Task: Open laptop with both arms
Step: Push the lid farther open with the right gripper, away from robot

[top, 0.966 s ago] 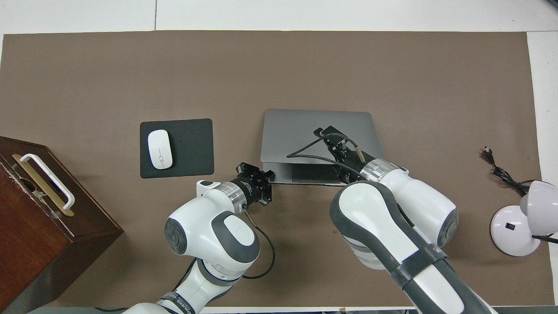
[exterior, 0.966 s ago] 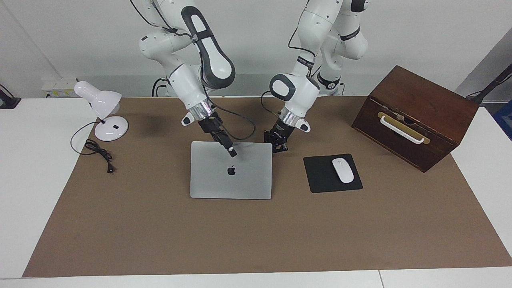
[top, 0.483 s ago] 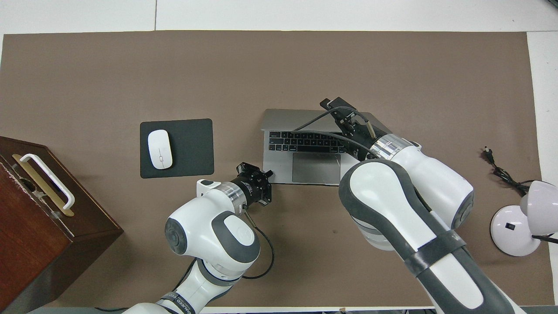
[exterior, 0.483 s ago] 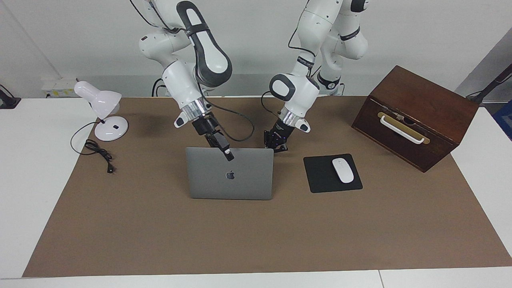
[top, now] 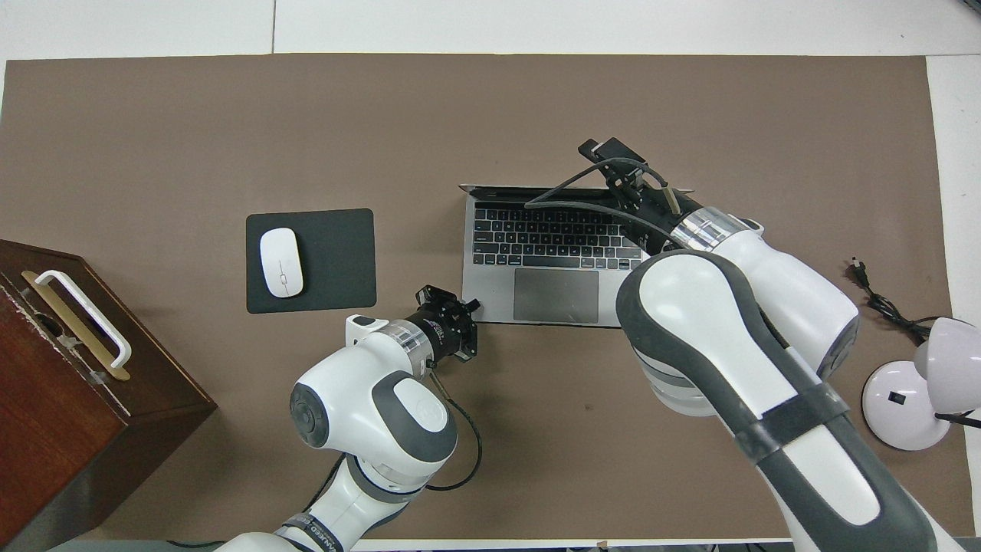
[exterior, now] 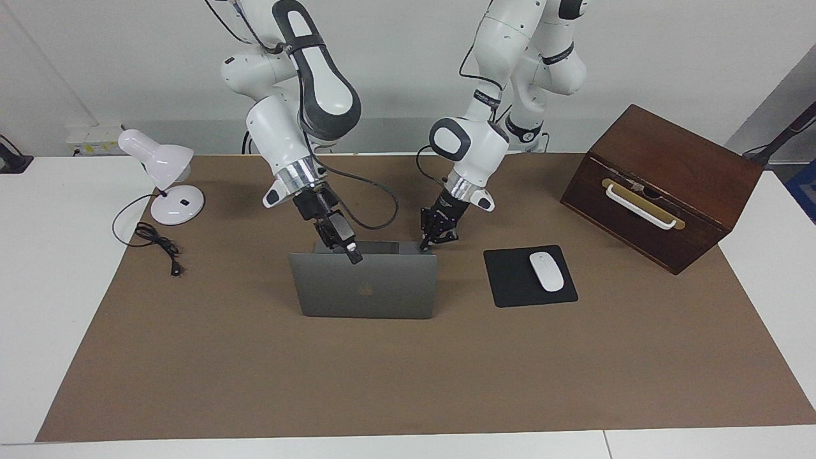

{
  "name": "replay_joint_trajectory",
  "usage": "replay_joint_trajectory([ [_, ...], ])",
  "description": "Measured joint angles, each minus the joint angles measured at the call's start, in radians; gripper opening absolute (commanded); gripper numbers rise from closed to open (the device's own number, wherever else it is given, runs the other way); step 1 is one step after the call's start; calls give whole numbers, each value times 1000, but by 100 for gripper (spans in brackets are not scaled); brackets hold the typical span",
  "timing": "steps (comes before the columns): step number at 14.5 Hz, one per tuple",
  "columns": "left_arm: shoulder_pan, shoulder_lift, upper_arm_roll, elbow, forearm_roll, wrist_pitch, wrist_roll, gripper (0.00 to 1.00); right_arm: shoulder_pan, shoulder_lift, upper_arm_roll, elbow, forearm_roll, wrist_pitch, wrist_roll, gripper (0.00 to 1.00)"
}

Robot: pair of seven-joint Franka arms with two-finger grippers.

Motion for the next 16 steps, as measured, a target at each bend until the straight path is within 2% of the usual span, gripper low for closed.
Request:
replay_joint_trajectory([
  [16,0,1,0,1,0,0,0,0,-77,60,-26,118,0,-59,-6,100],
])
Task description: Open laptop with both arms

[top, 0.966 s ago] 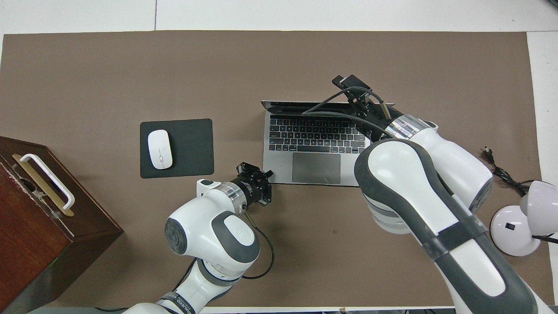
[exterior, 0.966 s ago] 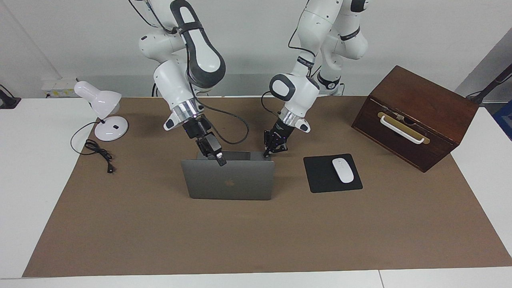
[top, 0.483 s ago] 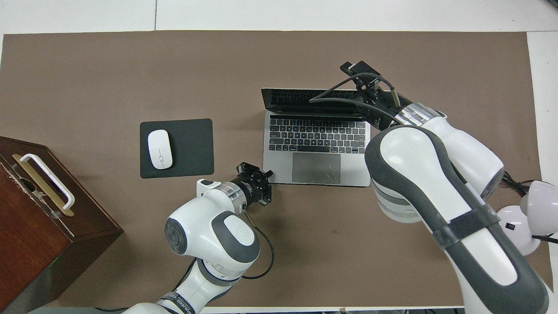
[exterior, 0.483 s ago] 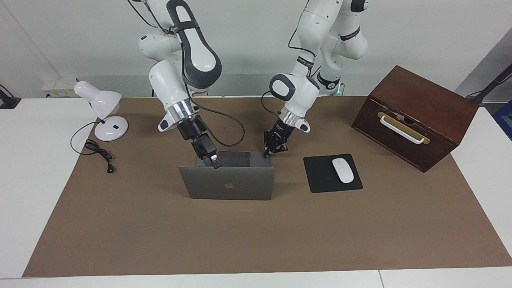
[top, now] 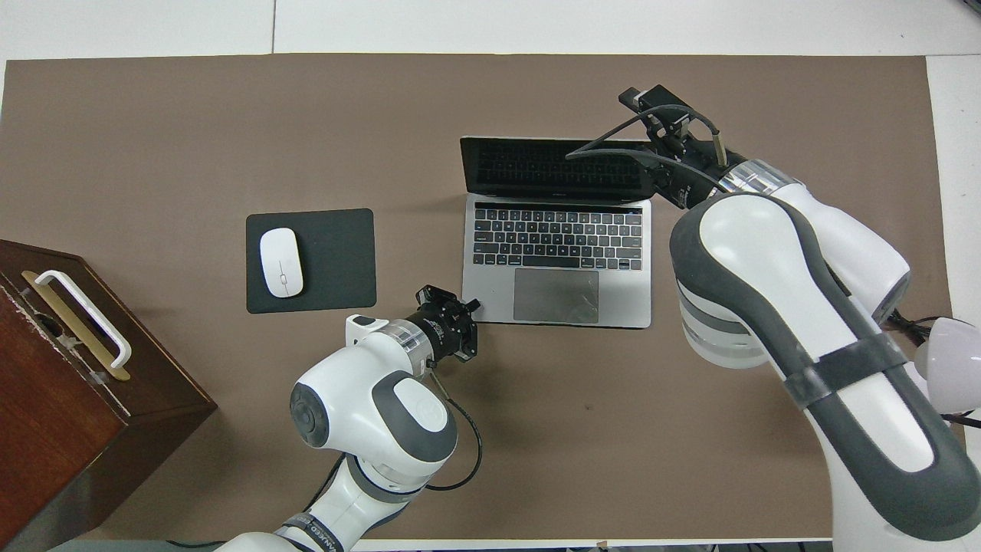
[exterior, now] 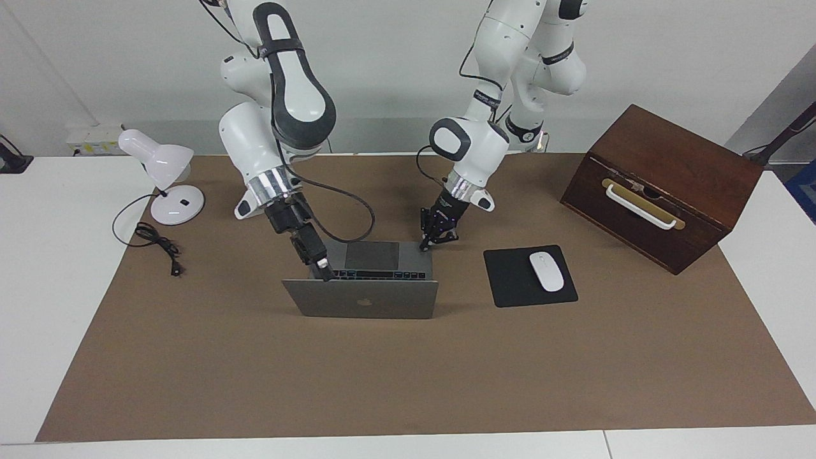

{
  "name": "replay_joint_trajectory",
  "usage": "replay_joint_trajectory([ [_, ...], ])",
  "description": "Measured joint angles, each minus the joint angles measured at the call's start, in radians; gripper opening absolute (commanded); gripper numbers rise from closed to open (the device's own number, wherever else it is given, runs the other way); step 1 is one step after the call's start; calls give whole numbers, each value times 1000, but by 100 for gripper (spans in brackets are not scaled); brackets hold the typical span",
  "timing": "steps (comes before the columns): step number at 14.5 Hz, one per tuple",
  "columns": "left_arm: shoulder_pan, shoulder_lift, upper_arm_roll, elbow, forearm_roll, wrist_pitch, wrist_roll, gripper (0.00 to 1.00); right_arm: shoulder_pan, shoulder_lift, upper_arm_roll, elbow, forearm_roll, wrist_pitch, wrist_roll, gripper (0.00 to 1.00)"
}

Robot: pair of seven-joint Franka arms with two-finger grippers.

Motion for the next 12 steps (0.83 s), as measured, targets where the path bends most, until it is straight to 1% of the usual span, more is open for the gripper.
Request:
replay_joint_trajectory([
  [8,0,0,0,0,0,0,0,0,-18,66,0,78,0,-3,0,100],
  [12,0,0,0,1,0,0,0,0,-20,76,0,95,0,-10,0,100],
])
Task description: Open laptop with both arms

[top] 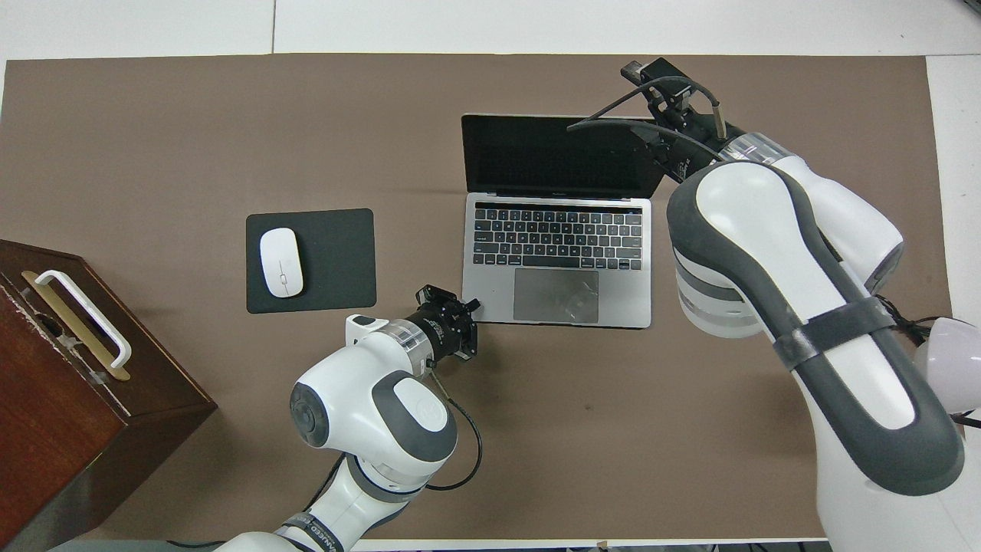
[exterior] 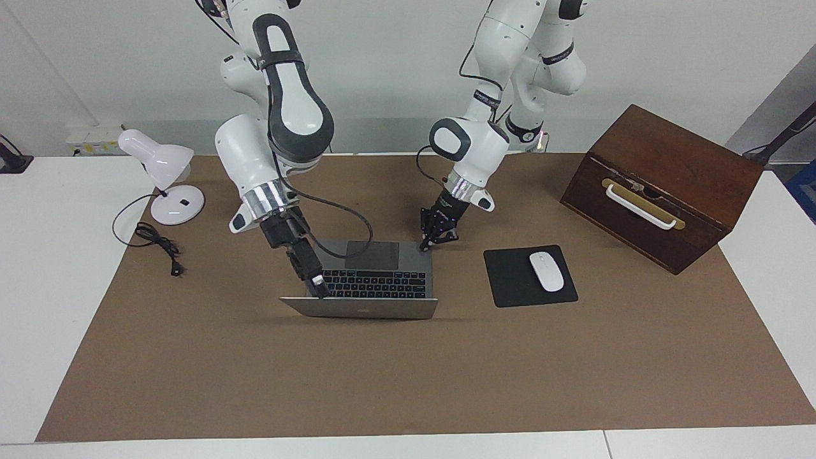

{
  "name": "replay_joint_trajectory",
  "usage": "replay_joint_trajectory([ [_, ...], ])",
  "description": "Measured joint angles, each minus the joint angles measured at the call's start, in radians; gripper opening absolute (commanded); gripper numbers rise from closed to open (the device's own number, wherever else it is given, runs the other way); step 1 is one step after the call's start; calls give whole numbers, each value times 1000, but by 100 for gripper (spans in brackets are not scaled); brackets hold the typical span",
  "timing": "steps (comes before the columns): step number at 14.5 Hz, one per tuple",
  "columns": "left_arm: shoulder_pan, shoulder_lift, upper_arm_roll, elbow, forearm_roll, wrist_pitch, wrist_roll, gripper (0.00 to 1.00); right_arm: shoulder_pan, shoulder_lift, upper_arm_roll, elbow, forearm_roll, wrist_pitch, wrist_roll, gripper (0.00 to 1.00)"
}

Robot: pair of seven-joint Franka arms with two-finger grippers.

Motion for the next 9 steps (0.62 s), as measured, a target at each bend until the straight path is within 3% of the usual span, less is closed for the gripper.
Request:
replay_joint_trajectory([
  [5,0,0,0,0,0,0,0,0,-5,-17,0,-5,0,-53,27,100],
  [9,1,15,0,21,0,0,0,0,-4,-94,8,-56,0,-77,82,100],
])
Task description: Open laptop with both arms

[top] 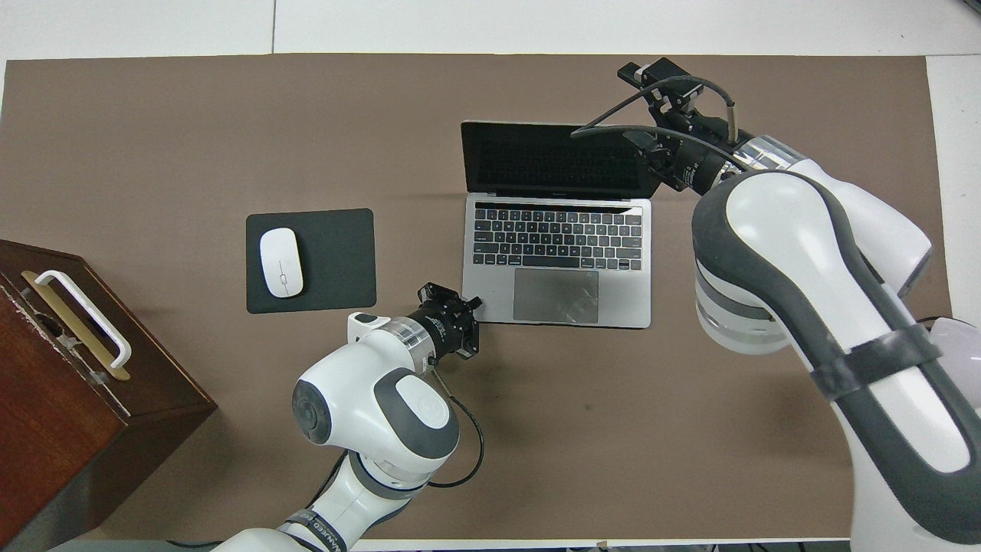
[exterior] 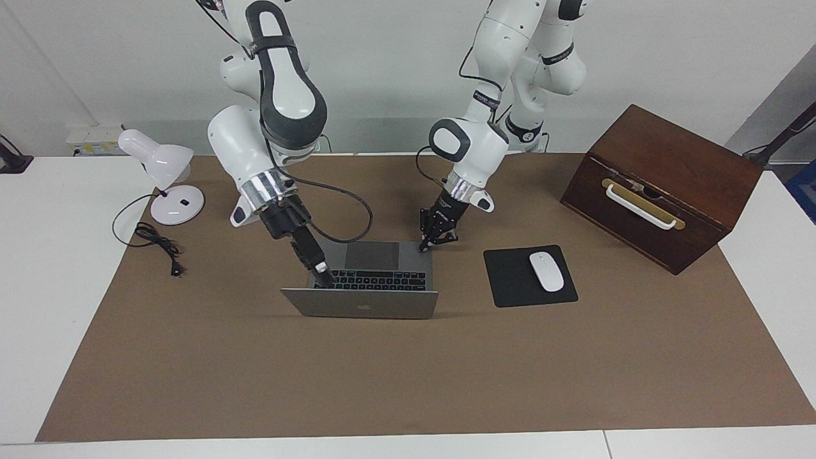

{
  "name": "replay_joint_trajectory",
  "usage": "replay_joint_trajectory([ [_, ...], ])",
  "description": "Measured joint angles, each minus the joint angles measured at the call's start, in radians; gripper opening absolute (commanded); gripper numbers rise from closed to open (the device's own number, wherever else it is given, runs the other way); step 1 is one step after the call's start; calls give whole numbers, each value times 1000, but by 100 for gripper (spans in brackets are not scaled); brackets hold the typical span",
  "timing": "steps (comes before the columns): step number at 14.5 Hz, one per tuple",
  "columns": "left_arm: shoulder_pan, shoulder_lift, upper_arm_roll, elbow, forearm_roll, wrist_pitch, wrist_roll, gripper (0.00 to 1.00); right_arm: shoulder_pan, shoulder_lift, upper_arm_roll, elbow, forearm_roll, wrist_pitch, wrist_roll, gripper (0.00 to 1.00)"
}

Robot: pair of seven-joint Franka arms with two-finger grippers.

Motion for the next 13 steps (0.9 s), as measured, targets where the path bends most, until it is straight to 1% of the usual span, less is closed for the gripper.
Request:
replay_joint_trajectory([
  [4,10,30,0,41,0,-1,0,0,4,-98,22,-70,0,-19,78,100],
  [7,16,43,1,59,0,-1,0,0,-24,-153,27,-93,-19,-95,101,100],
  [9,18,46,2,63,0,-1,0,0,-79,-179,27,-96,-119,-193,146,100],
  [12,39,49,4,75,8,-1,3,0,-183,-222,27,-82,-371,-374,291,100],
  [13,51,49,5,83,10,-1,4,0,-216,-237,28,-74,-429,-434,313,100],
])
